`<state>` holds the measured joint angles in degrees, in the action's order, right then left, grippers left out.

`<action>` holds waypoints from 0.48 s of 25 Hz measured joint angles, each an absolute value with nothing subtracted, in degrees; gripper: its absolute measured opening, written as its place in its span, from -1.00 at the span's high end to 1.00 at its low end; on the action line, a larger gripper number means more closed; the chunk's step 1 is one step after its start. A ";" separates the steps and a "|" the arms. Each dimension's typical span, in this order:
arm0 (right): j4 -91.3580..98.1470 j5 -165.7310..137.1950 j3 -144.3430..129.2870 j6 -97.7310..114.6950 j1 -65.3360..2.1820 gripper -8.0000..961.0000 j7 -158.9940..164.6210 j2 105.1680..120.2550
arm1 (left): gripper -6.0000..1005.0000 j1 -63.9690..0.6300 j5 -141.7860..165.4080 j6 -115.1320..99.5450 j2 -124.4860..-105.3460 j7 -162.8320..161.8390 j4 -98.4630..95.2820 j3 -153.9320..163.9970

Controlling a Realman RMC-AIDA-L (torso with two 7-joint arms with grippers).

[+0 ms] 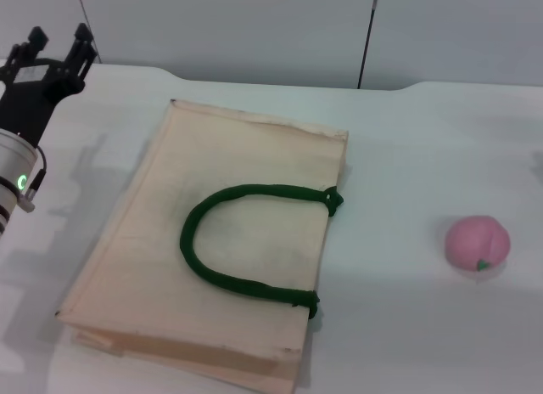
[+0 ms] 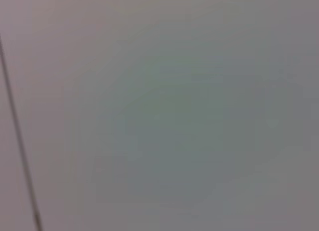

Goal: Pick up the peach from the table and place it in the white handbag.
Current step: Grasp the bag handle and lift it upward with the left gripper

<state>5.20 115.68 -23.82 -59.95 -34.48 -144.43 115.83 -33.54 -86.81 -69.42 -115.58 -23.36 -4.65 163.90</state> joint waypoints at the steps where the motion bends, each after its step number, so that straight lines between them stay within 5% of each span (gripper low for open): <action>1: 6.34 113.94 -24.04 -59.86 -34.35 -0.89 -142.10 115.80 | -0.42 -33.89 -84.15 -69.22 -115.56 -27.64 -2.63 163.91; 12: 15.74 94.97 -24.26 -60.08 -34.99 -0.89 -124.05 115.41 | -0.42 -37.57 -62.69 -70.82 -116.09 -62.35 15.63 163.91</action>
<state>15.74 94.97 -24.26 -60.08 -34.99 -124.05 115.41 -37.57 -62.69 -70.82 -116.09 -62.35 15.63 163.91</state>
